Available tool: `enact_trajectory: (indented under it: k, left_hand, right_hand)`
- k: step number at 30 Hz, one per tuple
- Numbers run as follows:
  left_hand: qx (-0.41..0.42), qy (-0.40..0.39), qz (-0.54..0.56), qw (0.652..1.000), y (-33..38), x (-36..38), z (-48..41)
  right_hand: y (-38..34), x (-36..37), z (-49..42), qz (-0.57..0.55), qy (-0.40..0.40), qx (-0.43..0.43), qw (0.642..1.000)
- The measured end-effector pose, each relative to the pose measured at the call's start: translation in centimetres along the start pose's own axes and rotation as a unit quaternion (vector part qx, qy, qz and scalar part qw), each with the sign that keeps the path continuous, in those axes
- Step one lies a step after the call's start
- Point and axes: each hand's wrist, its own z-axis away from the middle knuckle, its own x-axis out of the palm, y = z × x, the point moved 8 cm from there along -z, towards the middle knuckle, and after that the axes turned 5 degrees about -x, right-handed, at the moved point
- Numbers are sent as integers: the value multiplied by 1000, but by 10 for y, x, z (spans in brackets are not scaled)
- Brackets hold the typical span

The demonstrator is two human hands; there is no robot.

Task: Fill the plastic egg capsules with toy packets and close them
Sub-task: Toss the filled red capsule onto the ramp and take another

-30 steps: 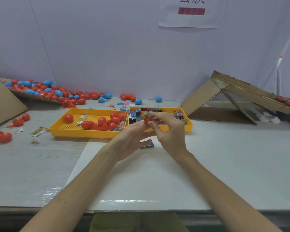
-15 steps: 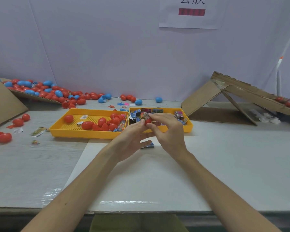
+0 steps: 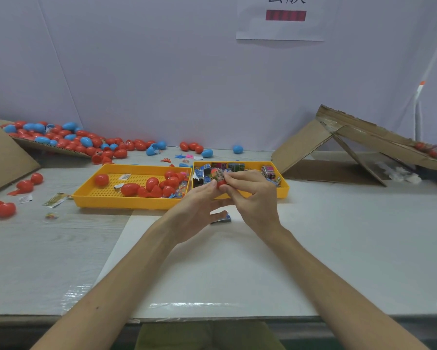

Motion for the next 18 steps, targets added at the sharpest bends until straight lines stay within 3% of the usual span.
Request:
enact_trajectory:
  k: [7,18]
  left_hand:
    - [-3,-12,-6,1000,-1,6,1]
    - [8,30,-25,999,0,-5,-3]
  right_hand:
    - [4,2,-3,-36,-21,51,998]
    - [-4,2,-3,-33,-27,8,999]
